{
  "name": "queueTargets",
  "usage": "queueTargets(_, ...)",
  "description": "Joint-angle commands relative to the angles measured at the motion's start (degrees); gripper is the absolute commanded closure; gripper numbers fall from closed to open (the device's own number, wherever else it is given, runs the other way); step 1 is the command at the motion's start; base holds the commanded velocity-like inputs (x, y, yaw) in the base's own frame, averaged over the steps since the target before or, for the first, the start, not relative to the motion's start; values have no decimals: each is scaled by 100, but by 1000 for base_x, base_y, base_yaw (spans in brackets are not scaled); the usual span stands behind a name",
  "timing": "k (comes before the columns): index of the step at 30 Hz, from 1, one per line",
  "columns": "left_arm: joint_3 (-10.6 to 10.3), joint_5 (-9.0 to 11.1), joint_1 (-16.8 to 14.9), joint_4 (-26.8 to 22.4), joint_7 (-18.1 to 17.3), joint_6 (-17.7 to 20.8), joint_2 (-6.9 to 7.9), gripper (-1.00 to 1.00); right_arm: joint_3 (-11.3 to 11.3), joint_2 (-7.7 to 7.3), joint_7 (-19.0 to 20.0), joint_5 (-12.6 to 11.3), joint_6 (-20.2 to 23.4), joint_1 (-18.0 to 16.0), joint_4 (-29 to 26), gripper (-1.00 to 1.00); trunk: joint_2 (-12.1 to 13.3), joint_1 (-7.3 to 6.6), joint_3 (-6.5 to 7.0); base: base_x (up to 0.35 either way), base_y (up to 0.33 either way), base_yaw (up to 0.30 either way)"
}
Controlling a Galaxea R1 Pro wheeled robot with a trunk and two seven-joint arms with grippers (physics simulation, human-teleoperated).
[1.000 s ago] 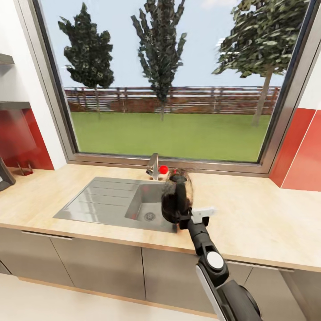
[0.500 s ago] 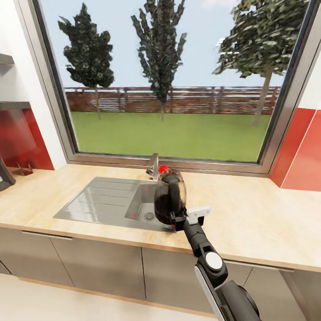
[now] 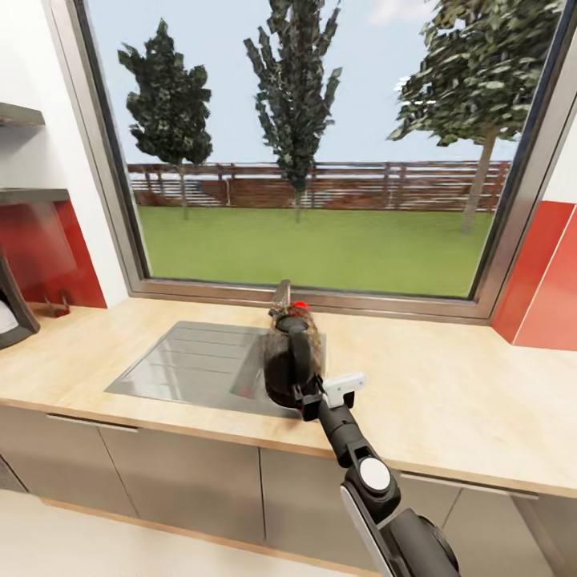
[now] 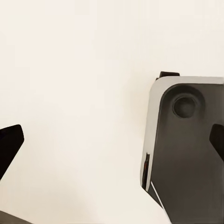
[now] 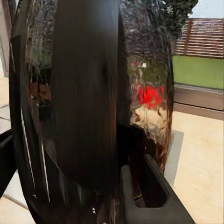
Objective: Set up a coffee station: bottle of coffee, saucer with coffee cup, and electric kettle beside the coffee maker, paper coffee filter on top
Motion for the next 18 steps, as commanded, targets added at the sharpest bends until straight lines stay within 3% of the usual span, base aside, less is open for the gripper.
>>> queueTargets(1, 32, -61, -6, 12, 25, -25, -2, -100, 13, -2, -38, 16, 36, -6, -11, 100, -12, 4, -4, 0, 0, 181)
queueTargets(18, 51, -55, -7, 6, 31, -22, -14, -100, 18, -2, -38, 15, 26, -6, -3, 100, -12, 4, 108, 0, 0, 204)
